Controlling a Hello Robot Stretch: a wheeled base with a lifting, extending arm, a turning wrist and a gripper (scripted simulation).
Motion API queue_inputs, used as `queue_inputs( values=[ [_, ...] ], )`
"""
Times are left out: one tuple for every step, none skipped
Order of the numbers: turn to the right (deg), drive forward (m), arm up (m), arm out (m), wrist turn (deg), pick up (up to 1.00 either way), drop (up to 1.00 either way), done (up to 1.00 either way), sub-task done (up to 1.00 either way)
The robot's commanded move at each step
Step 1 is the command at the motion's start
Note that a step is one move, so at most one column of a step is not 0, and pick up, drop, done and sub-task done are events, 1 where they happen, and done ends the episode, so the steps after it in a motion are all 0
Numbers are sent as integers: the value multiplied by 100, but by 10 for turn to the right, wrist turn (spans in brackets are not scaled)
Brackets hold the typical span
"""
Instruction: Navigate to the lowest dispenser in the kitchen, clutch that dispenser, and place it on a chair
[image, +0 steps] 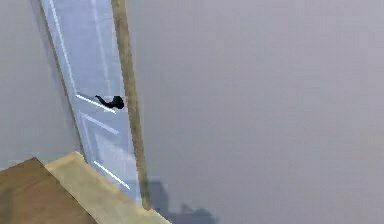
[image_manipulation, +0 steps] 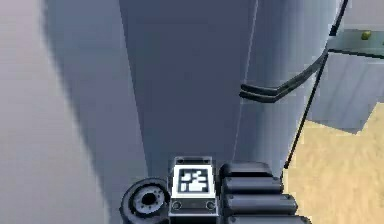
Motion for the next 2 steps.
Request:
queue_inputs(
  values=[
    [-300, 0, 0, 0, 0, 0, 0, 0, 0],
    [0, 25, 0, 0, 0, 0, 0, 0, 0]
  ],
)
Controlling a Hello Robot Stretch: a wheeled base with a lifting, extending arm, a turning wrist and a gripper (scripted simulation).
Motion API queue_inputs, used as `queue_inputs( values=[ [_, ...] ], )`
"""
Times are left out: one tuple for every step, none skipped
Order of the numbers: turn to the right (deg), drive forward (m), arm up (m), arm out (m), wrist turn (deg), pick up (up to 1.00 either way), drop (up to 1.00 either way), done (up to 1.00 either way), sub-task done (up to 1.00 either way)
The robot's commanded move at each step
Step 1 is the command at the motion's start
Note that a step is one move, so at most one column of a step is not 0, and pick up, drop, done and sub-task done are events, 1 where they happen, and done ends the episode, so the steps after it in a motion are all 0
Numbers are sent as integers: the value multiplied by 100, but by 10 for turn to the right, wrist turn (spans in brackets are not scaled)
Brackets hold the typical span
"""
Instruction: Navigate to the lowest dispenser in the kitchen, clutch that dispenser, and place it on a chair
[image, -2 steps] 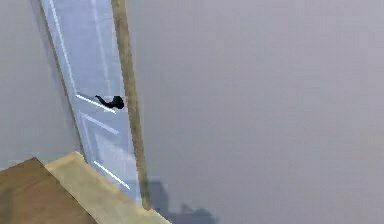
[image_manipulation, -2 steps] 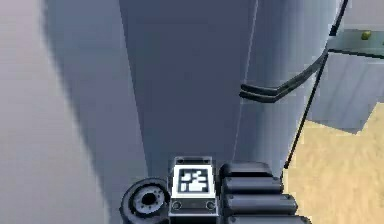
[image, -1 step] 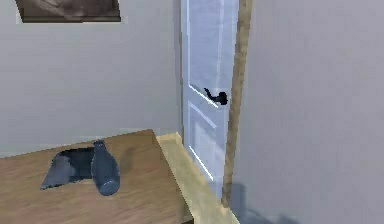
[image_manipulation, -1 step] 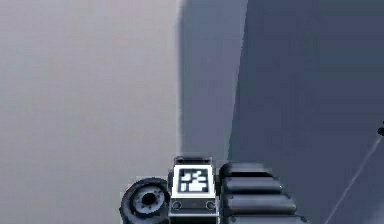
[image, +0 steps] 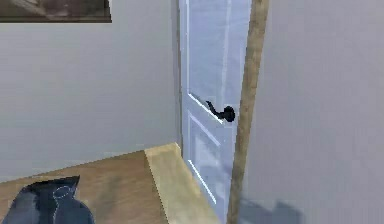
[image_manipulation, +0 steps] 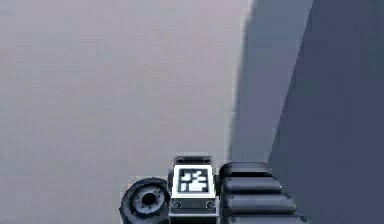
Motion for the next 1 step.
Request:
queue_inputs(
  values=[
    [-450, 0, 0, 0, 0, 0, 0, 0, 0]
  ],
)
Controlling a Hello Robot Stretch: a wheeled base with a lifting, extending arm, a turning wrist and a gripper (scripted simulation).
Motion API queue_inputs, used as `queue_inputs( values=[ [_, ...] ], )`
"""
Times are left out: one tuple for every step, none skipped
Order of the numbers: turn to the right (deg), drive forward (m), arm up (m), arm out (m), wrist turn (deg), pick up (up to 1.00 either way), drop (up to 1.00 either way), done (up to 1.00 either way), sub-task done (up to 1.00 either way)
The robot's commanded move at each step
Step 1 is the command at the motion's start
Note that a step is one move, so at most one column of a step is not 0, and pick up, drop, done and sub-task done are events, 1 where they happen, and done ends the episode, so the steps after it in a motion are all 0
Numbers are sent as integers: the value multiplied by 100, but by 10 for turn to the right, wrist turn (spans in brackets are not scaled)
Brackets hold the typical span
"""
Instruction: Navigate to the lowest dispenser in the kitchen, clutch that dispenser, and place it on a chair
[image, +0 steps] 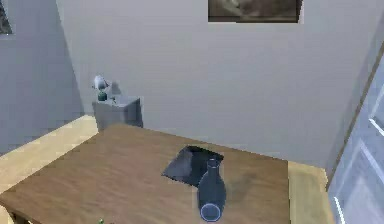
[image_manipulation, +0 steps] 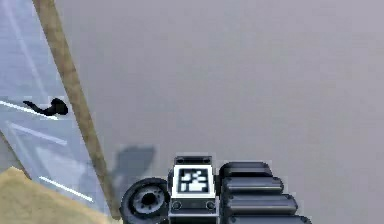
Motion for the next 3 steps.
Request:
queue_inputs(
  values=[
    [-450, 0, 0, 0, 0, 0, 0, 0, 0],
    [-450, 0, 0, 0, 0, 0, 0, 0, 0],
    [-330, 0, 0, 0, 0, 0, 0, 0, 0]
  ],
)
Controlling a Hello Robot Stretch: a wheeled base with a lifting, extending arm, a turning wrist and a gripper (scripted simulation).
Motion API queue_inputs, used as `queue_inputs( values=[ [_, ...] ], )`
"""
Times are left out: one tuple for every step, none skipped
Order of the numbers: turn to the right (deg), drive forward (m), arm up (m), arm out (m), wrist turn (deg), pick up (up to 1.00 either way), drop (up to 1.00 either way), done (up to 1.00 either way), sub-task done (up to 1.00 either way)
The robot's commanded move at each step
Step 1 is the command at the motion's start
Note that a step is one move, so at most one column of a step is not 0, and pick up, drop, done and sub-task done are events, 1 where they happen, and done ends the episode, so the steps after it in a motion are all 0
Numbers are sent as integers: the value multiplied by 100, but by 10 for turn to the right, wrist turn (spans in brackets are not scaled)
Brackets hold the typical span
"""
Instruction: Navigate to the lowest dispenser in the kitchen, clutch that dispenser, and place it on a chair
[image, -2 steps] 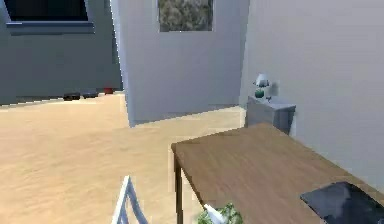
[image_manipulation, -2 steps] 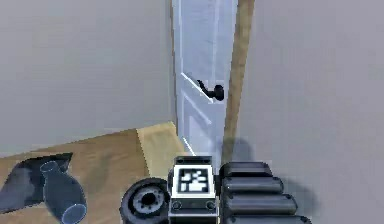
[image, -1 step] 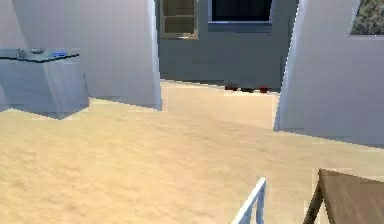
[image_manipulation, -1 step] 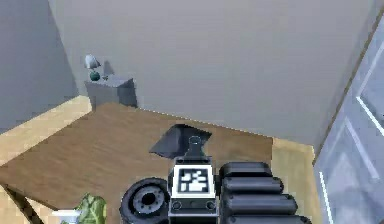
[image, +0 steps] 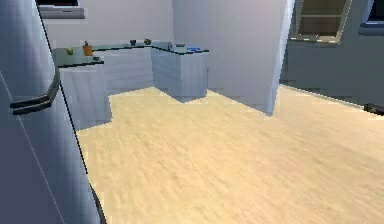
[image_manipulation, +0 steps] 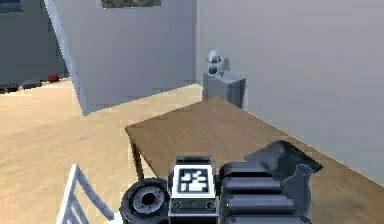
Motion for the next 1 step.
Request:
queue_inputs(
  values=[
    [-60, 0, 0, 0, 0, 0, 0, 0, 0]
  ],
)
